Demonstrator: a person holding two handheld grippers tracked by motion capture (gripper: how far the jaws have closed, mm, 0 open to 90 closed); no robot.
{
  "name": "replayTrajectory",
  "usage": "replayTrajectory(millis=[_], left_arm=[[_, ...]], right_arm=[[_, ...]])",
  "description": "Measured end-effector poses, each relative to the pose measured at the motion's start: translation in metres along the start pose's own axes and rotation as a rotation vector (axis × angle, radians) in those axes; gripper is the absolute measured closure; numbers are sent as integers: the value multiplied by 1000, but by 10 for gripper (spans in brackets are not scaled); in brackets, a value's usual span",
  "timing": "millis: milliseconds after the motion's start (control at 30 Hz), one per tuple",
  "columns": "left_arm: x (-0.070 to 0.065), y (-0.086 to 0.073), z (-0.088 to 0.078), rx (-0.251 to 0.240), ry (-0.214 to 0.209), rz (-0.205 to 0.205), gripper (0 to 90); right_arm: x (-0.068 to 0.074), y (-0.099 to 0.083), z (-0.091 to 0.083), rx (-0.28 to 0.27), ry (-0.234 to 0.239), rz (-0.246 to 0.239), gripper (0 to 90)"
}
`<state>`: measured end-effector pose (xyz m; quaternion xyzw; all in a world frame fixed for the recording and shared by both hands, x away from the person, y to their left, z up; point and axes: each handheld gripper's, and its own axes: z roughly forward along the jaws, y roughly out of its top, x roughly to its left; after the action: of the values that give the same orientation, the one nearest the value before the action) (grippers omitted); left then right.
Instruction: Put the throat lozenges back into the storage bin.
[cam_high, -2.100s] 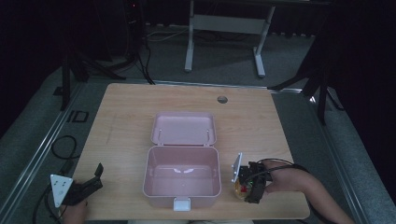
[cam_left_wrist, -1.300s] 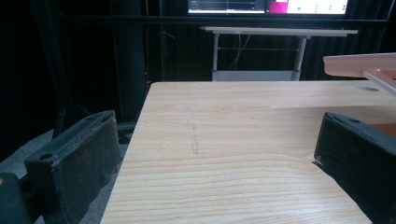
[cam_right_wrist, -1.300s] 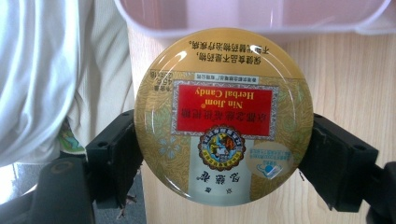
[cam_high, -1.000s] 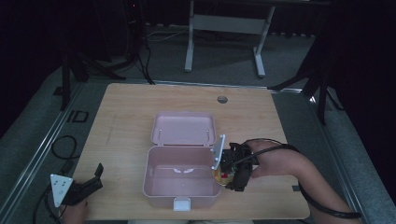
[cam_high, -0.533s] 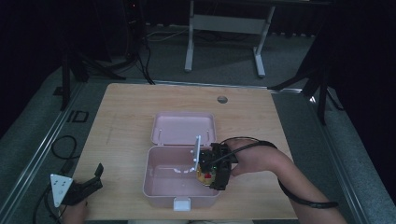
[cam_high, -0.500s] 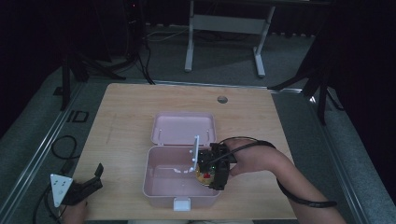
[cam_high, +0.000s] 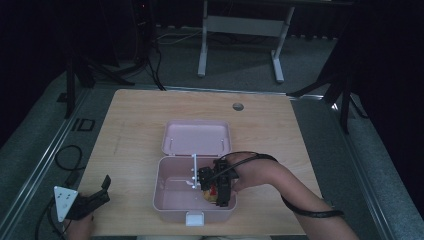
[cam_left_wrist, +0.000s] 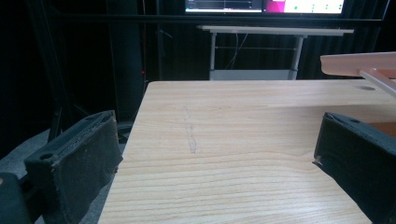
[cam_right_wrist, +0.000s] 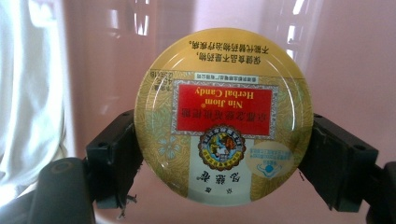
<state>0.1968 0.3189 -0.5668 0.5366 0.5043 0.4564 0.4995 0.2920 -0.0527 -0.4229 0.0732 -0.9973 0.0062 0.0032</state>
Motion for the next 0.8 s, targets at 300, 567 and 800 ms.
replayTrajectory(millis=[300,567,800], left_arm=[[0,0,0,0,0,1,8],[0,0,0,2,0,1,8],[0,0,0,3,1,0,8]], right_arm=[[-1,7,24,46,5,-38,201],[-8,7,40,81,68,-17,201],[-10,5,43,101,52,6,199]])
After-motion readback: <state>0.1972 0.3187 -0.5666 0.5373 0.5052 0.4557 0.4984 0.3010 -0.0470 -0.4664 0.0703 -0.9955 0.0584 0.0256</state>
